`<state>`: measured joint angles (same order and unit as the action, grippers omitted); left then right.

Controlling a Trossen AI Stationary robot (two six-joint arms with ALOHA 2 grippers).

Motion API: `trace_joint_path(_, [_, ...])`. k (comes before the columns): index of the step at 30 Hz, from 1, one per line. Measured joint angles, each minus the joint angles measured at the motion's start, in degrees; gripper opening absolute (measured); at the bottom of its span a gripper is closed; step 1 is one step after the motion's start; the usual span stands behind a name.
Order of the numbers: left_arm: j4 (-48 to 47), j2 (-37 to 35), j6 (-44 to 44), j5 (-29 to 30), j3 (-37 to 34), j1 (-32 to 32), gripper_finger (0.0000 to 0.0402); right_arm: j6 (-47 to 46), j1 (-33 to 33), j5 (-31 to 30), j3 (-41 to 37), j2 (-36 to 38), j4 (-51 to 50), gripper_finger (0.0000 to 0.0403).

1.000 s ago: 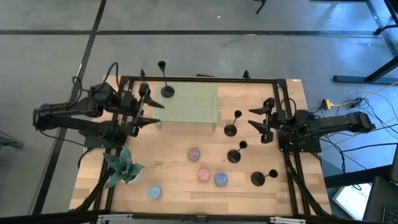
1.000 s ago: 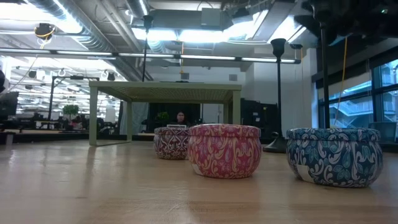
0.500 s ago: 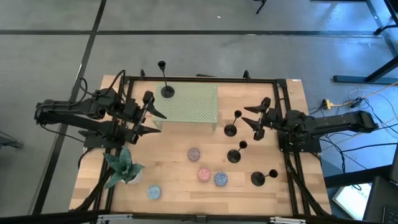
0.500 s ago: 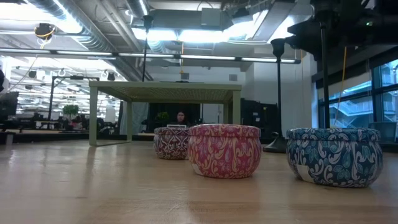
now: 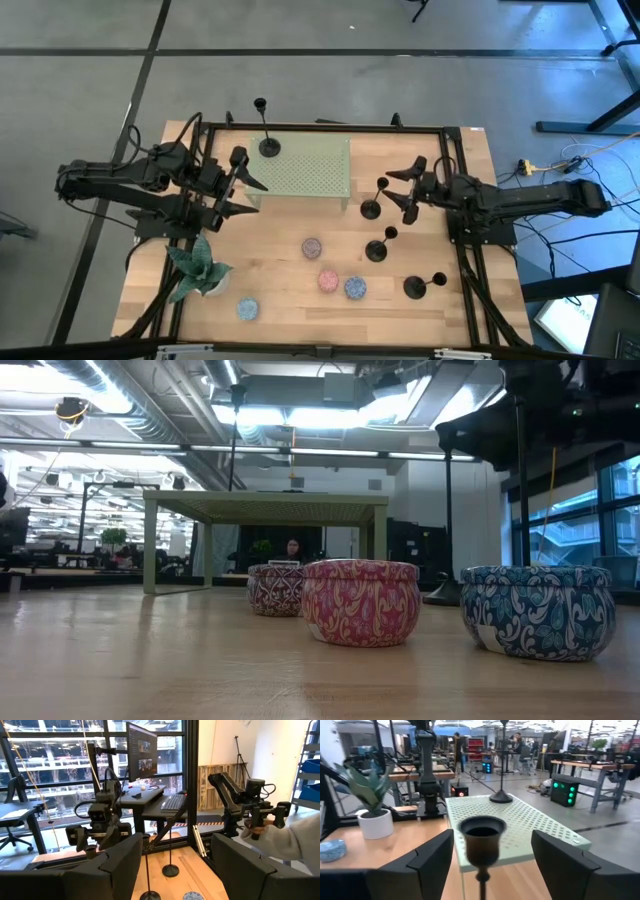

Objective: Pick & Place candle stick holders
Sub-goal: Align the black candle holder with the black candle holder on the shelf

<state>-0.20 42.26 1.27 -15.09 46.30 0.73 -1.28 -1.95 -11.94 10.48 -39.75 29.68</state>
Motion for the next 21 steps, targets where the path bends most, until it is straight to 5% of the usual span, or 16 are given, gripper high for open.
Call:
trace_joint_path(10, [0.01,0.0,0.01,0.02,0.0,0.0,0.0235,-0.02,-2.45,1.79,0.0,-3.72,2.74,0.0267])
trace_joint_path(21, [-0.01,0.0,0.01,0.02,0.0,0.0,0.0235,0.25,-3.56,5.44,0.0,-5.57,3.76,0.0186])
